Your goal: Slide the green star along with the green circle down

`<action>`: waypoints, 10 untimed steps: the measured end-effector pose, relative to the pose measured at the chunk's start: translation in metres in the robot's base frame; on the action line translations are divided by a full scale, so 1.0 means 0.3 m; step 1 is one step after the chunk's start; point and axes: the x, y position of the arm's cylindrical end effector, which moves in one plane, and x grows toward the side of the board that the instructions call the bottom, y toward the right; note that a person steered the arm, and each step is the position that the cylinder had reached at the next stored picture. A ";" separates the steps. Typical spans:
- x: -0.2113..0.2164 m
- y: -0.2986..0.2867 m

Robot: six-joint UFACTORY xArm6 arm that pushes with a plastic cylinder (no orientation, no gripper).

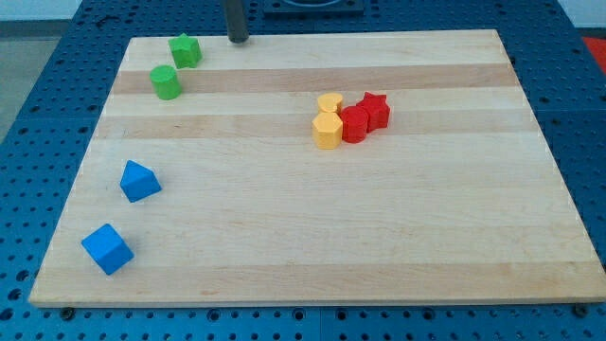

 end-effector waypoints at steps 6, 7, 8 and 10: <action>0.215 -0.296; 0.304 -0.296; 0.397 -0.296; 0.500 -0.320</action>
